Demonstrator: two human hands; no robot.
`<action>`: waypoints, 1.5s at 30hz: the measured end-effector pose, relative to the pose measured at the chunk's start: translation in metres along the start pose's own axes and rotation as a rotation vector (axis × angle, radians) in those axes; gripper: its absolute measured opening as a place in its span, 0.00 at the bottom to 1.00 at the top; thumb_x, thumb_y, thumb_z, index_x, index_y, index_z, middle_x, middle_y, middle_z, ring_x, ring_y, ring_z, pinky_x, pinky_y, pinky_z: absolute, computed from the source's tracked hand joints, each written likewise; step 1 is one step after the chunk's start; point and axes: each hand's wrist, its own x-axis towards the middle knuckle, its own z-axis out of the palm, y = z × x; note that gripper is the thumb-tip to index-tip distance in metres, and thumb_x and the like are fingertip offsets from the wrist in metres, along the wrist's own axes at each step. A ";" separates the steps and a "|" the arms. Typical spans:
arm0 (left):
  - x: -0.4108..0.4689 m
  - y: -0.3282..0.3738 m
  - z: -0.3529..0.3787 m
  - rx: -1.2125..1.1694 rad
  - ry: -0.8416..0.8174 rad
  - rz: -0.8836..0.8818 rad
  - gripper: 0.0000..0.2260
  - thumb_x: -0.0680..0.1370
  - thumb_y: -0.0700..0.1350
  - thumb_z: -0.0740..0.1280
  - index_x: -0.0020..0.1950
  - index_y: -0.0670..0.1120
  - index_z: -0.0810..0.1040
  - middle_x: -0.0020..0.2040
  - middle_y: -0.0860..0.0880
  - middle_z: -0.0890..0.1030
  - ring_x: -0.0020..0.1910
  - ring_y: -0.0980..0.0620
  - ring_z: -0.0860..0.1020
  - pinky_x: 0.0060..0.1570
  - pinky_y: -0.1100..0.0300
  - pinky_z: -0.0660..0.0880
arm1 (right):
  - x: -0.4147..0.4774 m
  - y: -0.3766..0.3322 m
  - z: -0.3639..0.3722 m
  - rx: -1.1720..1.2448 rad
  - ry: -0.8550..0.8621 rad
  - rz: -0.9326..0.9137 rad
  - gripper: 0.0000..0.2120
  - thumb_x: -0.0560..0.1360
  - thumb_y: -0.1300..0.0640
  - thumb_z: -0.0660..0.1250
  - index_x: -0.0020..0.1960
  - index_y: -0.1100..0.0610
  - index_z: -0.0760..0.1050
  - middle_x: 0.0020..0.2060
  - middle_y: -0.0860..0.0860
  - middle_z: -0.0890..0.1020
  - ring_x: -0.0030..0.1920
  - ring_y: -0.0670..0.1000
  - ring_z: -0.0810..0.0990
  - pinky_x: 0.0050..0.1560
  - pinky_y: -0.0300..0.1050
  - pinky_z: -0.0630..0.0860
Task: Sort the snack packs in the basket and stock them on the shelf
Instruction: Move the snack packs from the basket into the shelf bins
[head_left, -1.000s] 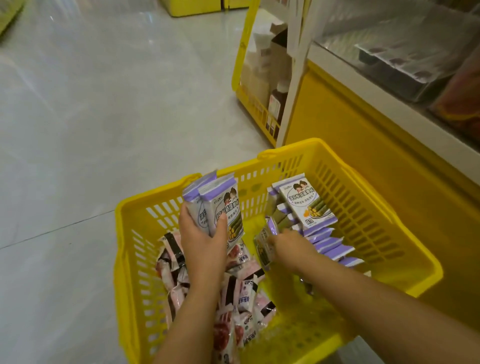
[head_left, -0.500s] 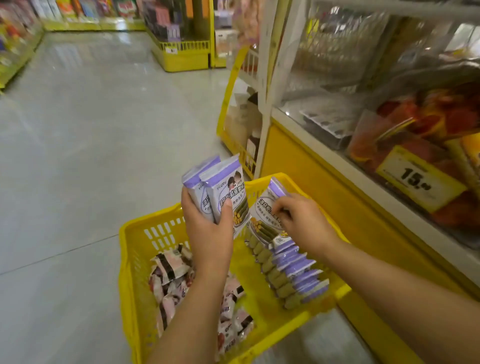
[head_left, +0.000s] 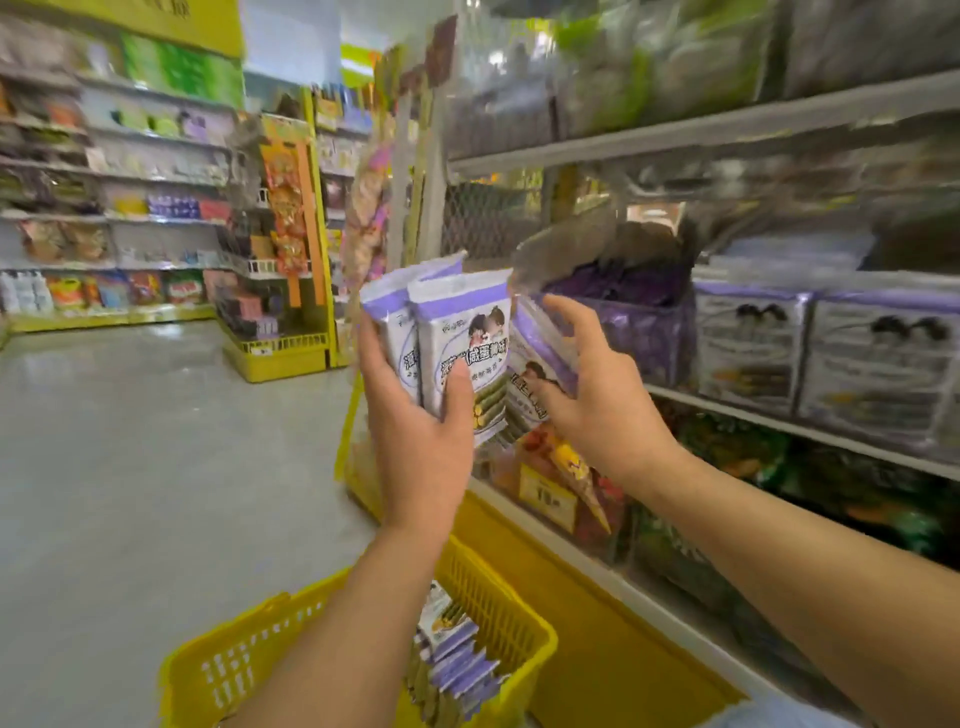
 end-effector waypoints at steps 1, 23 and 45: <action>0.003 0.016 0.007 -0.006 -0.006 0.033 0.35 0.74 0.55 0.64 0.76 0.60 0.50 0.76 0.51 0.64 0.72 0.52 0.67 0.67 0.46 0.70 | 0.002 -0.007 -0.016 -0.007 0.026 -0.006 0.29 0.74 0.59 0.70 0.70 0.45 0.61 0.51 0.43 0.78 0.46 0.41 0.77 0.39 0.31 0.68; -0.005 0.167 0.152 -0.311 -0.246 0.167 0.38 0.73 0.50 0.73 0.76 0.55 0.54 0.63 0.58 0.74 0.60 0.59 0.76 0.57 0.63 0.74 | 0.000 0.010 -0.306 -0.917 0.269 -0.096 0.19 0.76 0.61 0.64 0.66 0.51 0.70 0.57 0.52 0.80 0.55 0.59 0.78 0.47 0.56 0.78; -0.005 0.130 0.182 -0.410 -0.378 0.059 0.35 0.74 0.50 0.72 0.76 0.54 0.57 0.57 0.73 0.74 0.56 0.72 0.74 0.45 0.81 0.68 | 0.046 0.042 -0.281 -0.438 -0.234 0.359 0.21 0.82 0.47 0.55 0.72 0.54 0.65 0.68 0.50 0.72 0.63 0.48 0.73 0.63 0.43 0.68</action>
